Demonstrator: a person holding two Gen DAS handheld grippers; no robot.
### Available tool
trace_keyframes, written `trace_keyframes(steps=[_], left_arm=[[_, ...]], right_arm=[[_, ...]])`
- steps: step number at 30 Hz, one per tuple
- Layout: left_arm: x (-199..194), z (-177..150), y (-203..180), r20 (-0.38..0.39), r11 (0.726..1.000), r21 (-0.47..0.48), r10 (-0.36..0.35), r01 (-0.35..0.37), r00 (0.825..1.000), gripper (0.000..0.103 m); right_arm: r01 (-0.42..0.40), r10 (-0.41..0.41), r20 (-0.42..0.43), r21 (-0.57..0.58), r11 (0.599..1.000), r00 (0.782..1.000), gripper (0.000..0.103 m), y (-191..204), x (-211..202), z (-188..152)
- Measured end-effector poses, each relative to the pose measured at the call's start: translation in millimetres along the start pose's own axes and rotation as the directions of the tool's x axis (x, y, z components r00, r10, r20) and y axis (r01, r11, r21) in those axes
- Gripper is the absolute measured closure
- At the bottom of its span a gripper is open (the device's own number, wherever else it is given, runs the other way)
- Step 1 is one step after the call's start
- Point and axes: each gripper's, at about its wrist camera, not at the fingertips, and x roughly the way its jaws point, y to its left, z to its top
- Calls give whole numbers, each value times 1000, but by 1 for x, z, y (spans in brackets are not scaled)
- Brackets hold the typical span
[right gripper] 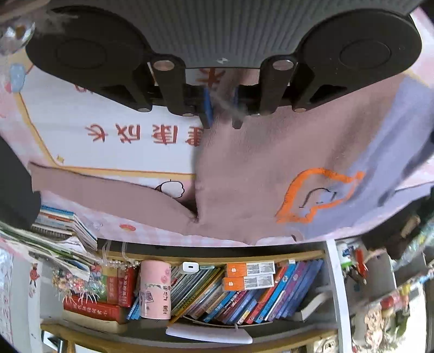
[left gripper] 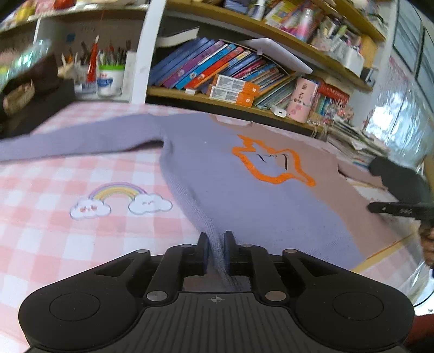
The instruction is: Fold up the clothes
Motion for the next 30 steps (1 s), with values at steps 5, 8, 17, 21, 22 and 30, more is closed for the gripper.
trace_keyframes(steps=[5, 8, 17, 21, 22, 30], left_arm=[[3, 3, -3, 4, 1000, -1, 7, -7, 1000, 60], [7, 1, -2, -4, 1000, -5, 23, -23, 1000, 61], [15, 3, 5, 12, 998, -57, 15, -14, 1000, 92], [14, 2, 14, 24, 995, -95, 2, 0, 1000, 98], [12, 2, 18, 29, 995, -102, 12, -9, 1000, 98], [4, 3, 33, 34, 990, -126, 71, -66, 997, 98]], right_arm=[[-25, 25, 15, 24, 999, 1000, 64, -1, -15, -6], [-16, 16, 15, 27, 999, 1000, 64, -2, -14, -5], [-23, 23, -20, 19, 1000, 1000, 75, 4, -3, -9], [-46, 46, -20, 3, 999, 999, 89, 10, 0, -7], [-55, 55, -20, 6, 998, 998, 89, 11, 2, -5], [-75, 74, -8, -92, 993, 997, 90, 42, 20, 4]])
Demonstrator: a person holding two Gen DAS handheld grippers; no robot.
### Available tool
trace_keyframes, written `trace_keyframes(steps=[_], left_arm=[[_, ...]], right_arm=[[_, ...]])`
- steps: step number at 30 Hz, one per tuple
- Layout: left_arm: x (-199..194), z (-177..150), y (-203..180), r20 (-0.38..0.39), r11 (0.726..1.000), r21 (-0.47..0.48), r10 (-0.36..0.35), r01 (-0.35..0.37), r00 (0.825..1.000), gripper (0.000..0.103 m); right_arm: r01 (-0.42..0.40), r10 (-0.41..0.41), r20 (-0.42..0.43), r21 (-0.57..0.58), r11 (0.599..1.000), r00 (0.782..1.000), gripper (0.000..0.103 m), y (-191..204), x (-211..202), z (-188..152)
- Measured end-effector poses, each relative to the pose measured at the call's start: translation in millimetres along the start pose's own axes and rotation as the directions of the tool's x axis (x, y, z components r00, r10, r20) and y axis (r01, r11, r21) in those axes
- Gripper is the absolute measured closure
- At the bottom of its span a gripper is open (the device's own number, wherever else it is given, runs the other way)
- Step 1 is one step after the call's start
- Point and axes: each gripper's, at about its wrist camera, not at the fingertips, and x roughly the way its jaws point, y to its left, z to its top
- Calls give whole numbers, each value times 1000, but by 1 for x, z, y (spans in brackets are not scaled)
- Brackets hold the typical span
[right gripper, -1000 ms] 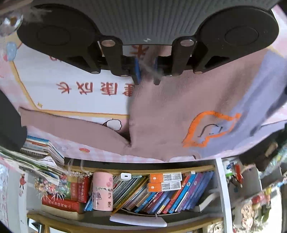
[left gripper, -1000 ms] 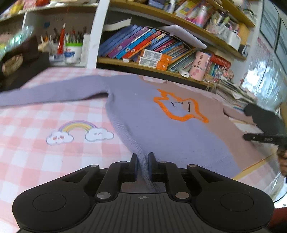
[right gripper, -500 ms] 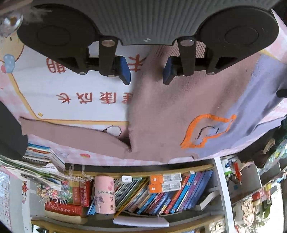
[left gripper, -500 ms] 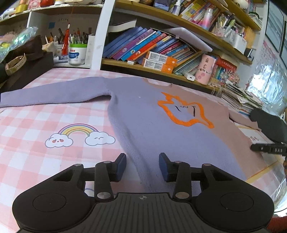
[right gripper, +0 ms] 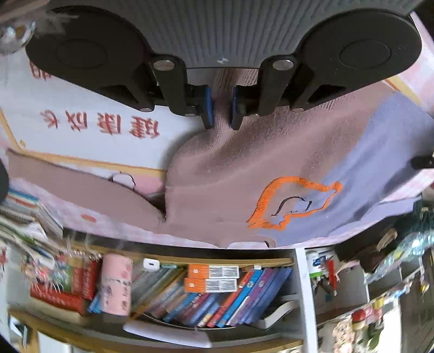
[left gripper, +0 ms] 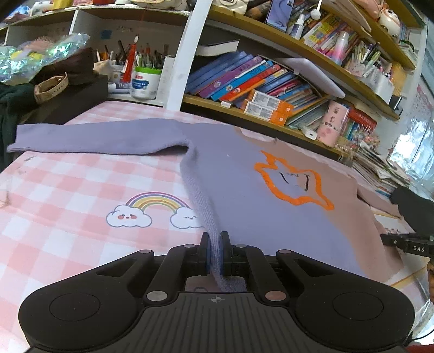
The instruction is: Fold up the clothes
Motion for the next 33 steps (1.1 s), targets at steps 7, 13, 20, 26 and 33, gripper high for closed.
trace_keyframes(steps=[7, 13, 20, 26, 33], left_arm=[[6, -1, -17, -16, 998, 47, -30, 31, 999, 98], [5, -2, -19, -23, 998, 59, -37, 38, 999, 98], [6, -2, -16, -25, 998, 50, -33, 34, 999, 98], [12, 1, -17, -28, 998, 50, -37, 38, 999, 98], [12, 0, -16, -25, 998, 46, -36, 37, 999, 98]], right_arm=[[46, -46, 0, 13, 999, 999, 90, -16, -10, -5], [53, -53, 2, 28, 998, 999, 90, -20, -25, -18], [58, -58, 1, 18, 998, 998, 90, -17, -27, -19], [55, -55, 0, 34, 998, 998, 90, -19, -24, -17], [60, -60, 4, 31, 998, 998, 90, -17, -25, -18]])
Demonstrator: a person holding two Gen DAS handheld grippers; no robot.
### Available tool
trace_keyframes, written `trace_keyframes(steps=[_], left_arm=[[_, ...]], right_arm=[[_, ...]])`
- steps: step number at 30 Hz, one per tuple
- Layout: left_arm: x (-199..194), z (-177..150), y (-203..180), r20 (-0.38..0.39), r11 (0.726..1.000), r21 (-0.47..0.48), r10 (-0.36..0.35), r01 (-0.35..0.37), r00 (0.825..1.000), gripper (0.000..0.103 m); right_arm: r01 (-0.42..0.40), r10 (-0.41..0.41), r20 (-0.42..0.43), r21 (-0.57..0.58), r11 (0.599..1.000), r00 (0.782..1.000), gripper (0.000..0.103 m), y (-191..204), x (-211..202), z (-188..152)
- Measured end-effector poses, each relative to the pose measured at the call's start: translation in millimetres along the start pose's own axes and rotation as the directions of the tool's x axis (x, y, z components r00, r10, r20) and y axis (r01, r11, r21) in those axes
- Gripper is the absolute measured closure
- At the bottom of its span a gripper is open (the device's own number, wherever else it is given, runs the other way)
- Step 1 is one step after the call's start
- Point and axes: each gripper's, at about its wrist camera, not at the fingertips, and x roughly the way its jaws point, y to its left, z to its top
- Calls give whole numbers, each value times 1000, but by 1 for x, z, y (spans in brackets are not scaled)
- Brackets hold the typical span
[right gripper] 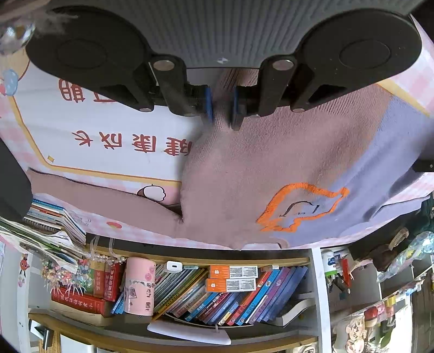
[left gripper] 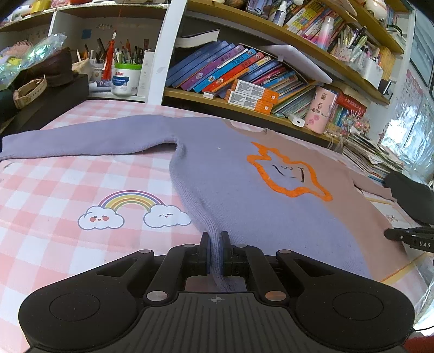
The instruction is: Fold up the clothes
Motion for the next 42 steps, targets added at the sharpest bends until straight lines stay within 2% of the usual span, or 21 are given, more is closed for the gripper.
trace_keyframes(steps=[42], left_arm=[[-1, -2, -2, 20, 1000, 13, -6, 6, 1000, 97]], right_arm=[[4, -4, 11, -13, 1000, 1000, 87, 2, 0, -2]])
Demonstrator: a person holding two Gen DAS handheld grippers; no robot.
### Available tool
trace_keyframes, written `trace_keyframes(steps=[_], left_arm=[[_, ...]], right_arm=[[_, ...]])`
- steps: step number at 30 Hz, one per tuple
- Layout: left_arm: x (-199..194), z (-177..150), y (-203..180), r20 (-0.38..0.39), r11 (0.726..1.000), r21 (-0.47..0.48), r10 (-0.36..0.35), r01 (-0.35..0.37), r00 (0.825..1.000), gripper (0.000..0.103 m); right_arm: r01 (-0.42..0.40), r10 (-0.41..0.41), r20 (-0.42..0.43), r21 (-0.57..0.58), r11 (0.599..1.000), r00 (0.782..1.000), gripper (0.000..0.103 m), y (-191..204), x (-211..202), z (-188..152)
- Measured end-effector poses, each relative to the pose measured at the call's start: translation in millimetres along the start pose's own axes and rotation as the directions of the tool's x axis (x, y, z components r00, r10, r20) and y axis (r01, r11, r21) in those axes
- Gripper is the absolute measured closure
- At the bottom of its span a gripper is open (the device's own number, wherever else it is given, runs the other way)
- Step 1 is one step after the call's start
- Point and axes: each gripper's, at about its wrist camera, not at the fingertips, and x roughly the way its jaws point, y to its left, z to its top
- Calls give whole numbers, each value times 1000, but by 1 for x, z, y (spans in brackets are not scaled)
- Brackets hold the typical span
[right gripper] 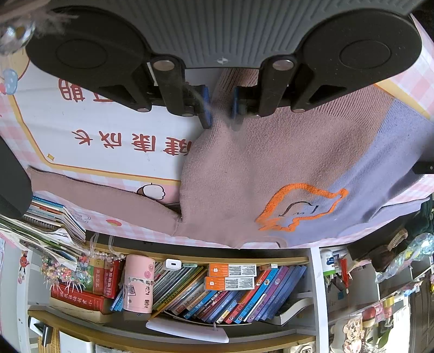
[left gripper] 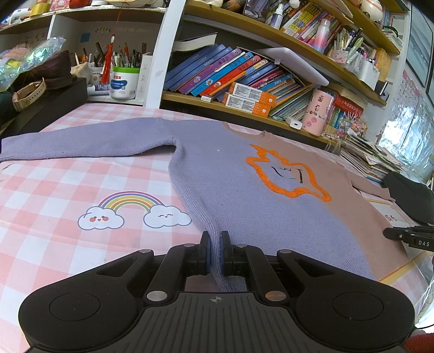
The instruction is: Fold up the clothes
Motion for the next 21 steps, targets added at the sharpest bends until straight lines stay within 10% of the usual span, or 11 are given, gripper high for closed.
trace_keyframes(steps=[21], left_arm=[[-1, 0, -1, -2, 1000, -1, 0, 0, 1000, 97]], right_arm=[[-6, 5, 1, 13, 1000, 1000, 87, -2, 1, 0]])
